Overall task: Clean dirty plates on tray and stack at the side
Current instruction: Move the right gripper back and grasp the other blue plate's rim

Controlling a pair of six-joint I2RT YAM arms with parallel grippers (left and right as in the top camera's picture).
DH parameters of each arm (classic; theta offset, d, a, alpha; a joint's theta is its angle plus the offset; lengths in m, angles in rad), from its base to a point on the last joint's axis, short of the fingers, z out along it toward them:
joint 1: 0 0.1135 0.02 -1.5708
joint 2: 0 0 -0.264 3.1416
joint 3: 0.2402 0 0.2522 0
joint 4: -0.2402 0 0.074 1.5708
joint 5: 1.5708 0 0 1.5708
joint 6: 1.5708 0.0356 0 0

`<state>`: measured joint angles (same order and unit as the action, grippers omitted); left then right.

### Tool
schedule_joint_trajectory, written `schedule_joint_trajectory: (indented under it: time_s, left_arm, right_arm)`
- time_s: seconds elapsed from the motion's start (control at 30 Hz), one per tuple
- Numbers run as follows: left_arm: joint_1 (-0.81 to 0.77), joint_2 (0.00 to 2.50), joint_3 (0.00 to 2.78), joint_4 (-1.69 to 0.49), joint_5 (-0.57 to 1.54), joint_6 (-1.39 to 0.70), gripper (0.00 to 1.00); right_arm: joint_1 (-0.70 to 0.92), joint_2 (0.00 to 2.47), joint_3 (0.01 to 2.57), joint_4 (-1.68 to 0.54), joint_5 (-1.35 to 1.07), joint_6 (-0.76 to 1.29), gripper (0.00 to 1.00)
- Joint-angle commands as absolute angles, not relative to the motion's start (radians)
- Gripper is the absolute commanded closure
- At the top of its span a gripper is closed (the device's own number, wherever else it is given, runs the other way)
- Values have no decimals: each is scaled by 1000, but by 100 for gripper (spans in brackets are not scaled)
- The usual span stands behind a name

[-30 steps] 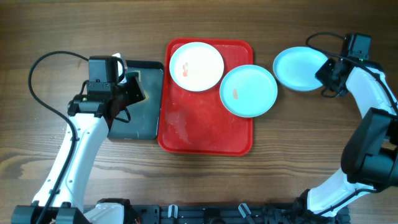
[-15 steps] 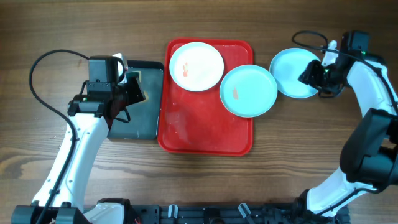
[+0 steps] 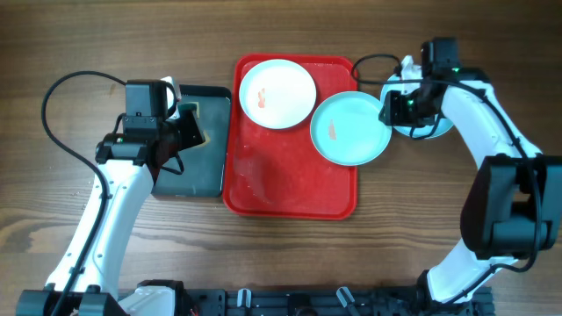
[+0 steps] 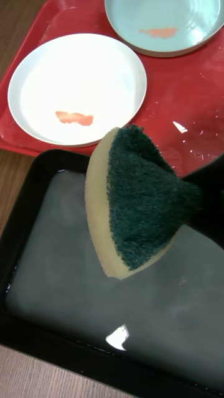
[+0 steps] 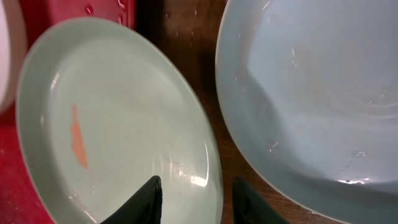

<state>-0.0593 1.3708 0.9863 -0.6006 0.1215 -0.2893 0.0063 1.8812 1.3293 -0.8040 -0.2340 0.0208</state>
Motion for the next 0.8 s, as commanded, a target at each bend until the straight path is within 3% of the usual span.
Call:
schedule_joint_trajectory:
  time_s: [0.0,0.3,0.4,0.77]
  left_arm:
    - [-62,1375,983,-600,134,-269,96]
    - [-62,1375,983,-617,134,-268,96]
    - [-62,1375,983,-617,134,-268,96]
    - [-62,1375,983,-616,134,-268,96]
  right_arm:
    - [10,1893,1309,-794,-183,36,68]
    - [11,1893,1266,-736,-134,54,79]
    - [14,1893,1258,-736,-138,56,95]
    - [78,1887,1262,-854,-292,165,96]
